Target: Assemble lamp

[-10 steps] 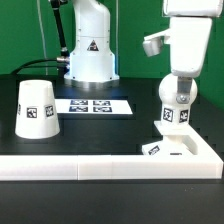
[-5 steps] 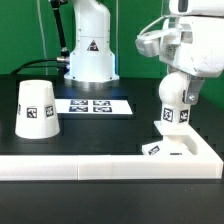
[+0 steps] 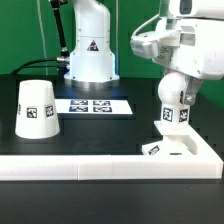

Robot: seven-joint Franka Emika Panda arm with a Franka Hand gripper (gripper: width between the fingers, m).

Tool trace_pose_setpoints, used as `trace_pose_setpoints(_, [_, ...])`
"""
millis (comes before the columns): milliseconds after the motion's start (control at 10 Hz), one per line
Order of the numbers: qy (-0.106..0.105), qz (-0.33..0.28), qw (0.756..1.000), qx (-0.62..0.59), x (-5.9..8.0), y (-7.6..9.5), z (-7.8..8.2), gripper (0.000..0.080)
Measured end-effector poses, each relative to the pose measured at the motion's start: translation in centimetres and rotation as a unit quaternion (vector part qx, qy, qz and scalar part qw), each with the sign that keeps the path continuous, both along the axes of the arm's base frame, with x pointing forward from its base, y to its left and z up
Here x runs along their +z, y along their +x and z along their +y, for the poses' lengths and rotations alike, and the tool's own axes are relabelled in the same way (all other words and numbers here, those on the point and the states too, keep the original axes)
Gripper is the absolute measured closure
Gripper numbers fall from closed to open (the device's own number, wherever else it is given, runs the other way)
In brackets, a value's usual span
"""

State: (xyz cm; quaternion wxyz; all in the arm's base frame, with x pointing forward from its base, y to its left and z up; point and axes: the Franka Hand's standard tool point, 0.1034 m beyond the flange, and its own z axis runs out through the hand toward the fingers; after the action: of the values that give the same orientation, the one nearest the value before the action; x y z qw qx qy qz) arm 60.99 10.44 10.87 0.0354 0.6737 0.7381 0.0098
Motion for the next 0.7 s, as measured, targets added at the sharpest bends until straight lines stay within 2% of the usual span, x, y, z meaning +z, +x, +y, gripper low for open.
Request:
trace_pose_setpoints(300, [0.005, -0.003, 0.997, -0.080, 0.0, 0.0, -1.1, 0.0223])
trace_pose_setpoints(700, [0.019, -0.009, 0.961, -0.274, 0.0, 0.0, -1.3, 0.0223])
